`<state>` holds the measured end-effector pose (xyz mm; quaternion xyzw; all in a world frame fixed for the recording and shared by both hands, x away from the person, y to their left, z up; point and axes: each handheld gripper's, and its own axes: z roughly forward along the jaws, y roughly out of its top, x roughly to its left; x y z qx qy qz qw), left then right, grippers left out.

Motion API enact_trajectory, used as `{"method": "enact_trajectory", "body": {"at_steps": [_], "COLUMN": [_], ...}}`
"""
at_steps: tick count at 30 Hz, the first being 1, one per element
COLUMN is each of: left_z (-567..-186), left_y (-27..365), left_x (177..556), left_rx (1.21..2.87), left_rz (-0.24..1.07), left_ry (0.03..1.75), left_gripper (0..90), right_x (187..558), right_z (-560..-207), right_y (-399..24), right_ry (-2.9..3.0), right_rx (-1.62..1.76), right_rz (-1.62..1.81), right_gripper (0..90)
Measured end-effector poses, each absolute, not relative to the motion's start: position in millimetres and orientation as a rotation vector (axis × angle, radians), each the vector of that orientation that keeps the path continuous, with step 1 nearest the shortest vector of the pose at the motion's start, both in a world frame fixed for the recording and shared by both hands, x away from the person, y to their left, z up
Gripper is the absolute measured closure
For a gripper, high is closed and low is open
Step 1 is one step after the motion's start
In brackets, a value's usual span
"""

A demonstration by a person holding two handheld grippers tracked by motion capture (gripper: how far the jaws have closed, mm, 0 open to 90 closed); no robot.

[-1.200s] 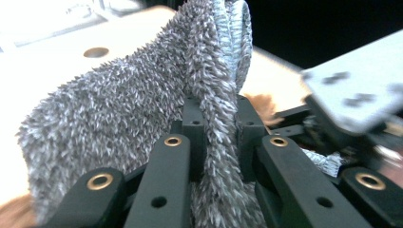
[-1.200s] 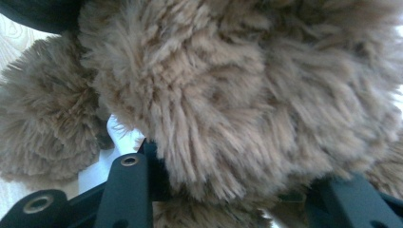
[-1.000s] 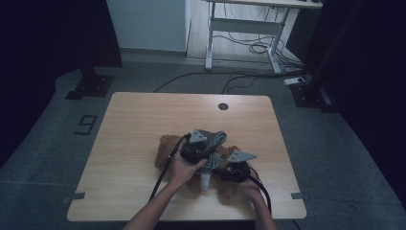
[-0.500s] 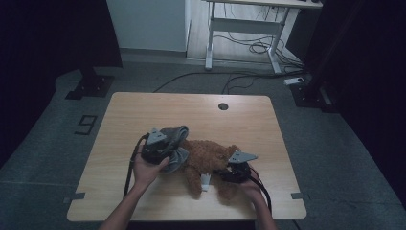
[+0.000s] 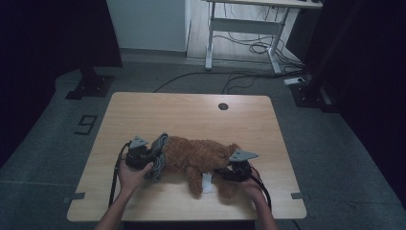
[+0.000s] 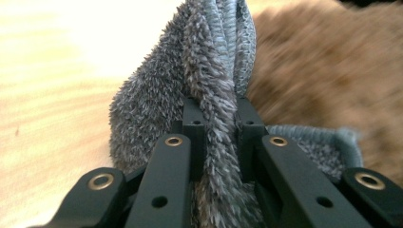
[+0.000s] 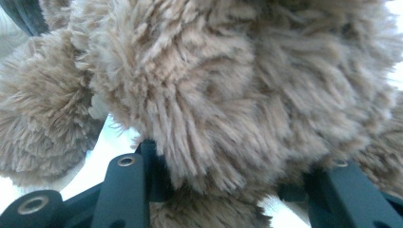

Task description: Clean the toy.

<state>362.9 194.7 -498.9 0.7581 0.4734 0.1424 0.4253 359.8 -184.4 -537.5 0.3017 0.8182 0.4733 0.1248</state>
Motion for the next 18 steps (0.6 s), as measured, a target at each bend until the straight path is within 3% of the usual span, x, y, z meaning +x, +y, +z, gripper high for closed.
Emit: {"method": "enact_trajectory", "body": {"at_steps": [3,8,13,18], "left_z": [-504.8,-474.5,-433.4,-422.7], "left_y": [200.3,194.7,153.5,80.5], "left_x": [364.8,358.3,350.5,355.9], "left_rx": [1.876,1.833,1.85,1.953], "left_rz": [0.314,0.365,0.425,0.408], "left_ry": [1.206,1.144,0.985,0.856], "left_gripper": [79.0,79.0,79.1,79.0], "right_x": [360.6,363.1,363.6,363.3], "right_z": [-537.8,-538.7,-539.1,-539.3], "right_y": [-185.1,-186.7,-186.4,-186.2], "right_ry": [2.385,2.381,2.372,2.369], "right_rx": [0.882,0.9,0.901,0.902], "right_rz": [1.382,1.388,1.387,1.388], "right_gripper": [49.7,49.7,49.7,49.7]}}
